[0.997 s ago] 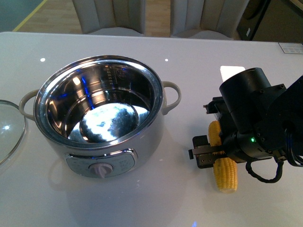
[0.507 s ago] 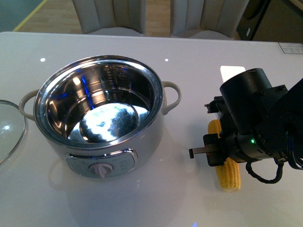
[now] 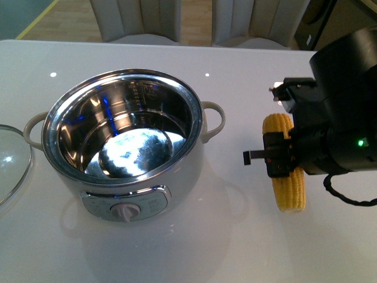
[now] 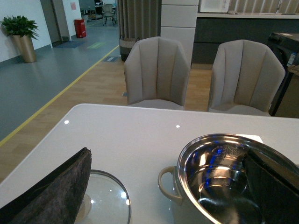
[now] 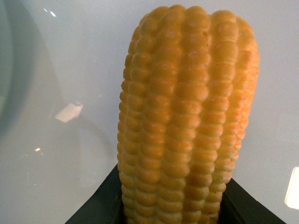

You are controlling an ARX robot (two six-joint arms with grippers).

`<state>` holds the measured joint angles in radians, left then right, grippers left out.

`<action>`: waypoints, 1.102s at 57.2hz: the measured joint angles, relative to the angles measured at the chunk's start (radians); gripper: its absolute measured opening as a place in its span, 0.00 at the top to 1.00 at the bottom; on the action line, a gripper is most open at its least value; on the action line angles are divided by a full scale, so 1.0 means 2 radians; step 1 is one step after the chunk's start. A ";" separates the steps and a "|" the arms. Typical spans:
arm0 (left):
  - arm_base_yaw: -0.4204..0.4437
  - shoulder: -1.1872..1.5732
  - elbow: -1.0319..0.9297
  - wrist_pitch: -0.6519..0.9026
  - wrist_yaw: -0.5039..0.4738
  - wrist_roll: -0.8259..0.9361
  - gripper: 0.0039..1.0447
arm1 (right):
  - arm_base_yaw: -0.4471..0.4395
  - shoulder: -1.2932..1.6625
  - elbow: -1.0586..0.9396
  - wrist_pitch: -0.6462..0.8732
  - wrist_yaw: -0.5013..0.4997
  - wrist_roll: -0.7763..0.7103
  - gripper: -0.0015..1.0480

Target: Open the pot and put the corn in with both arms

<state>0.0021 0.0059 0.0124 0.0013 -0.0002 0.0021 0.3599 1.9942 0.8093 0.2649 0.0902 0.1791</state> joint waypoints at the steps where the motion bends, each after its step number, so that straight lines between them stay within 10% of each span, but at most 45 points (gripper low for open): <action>1: 0.000 0.000 0.000 0.000 0.000 0.000 0.06 | 0.000 -0.006 0.000 -0.002 -0.002 0.000 0.68; 63: 0.000 0.000 0.000 0.000 0.000 0.000 0.06 | 0.125 -0.019 0.160 -0.056 -0.069 0.103 0.69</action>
<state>0.0021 0.0059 0.0124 0.0013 -0.0002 0.0021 0.6098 1.9568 1.1286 0.1539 -0.0471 0.3859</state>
